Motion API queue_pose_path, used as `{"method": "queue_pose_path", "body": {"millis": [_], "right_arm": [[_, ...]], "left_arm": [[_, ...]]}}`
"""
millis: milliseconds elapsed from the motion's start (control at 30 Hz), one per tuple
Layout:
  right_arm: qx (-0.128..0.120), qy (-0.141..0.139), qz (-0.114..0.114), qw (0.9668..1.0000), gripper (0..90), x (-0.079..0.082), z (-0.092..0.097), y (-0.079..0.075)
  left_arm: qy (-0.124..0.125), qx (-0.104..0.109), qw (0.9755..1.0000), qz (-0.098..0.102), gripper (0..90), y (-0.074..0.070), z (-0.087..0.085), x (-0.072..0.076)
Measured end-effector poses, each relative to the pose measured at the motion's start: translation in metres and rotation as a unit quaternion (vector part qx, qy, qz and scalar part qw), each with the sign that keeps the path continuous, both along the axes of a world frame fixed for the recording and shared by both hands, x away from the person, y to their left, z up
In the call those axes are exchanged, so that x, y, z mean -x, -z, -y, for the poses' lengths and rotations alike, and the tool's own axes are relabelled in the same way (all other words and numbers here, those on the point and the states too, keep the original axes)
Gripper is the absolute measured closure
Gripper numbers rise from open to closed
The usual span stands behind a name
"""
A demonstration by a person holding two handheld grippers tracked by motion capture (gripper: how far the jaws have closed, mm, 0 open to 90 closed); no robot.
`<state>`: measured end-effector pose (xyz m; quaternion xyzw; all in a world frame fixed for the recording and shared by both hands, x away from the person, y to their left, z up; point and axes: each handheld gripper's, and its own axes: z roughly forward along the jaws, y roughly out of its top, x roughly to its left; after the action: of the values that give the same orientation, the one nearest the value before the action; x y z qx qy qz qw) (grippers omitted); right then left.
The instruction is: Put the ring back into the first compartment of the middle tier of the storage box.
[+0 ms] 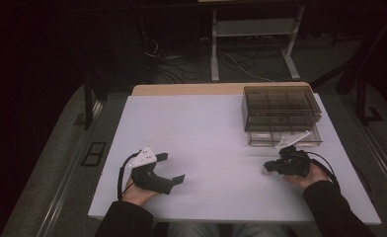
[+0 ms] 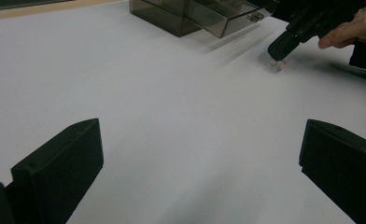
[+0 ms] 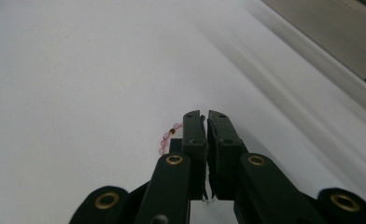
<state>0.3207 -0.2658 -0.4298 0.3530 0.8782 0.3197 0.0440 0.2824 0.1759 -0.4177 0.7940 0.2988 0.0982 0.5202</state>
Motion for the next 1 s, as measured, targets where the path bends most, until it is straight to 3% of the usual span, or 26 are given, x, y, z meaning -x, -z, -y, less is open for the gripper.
{"method": "queue_pose_path", "body": {"millis": [1000], "right_arm": [[-0.052,0.024,0.028,0.998,85.2,0.001,0.02,-0.023]], "left_arm": [[0.001,-0.001,1.0,0.0,0.0,0.0,0.0,0.0]]}}
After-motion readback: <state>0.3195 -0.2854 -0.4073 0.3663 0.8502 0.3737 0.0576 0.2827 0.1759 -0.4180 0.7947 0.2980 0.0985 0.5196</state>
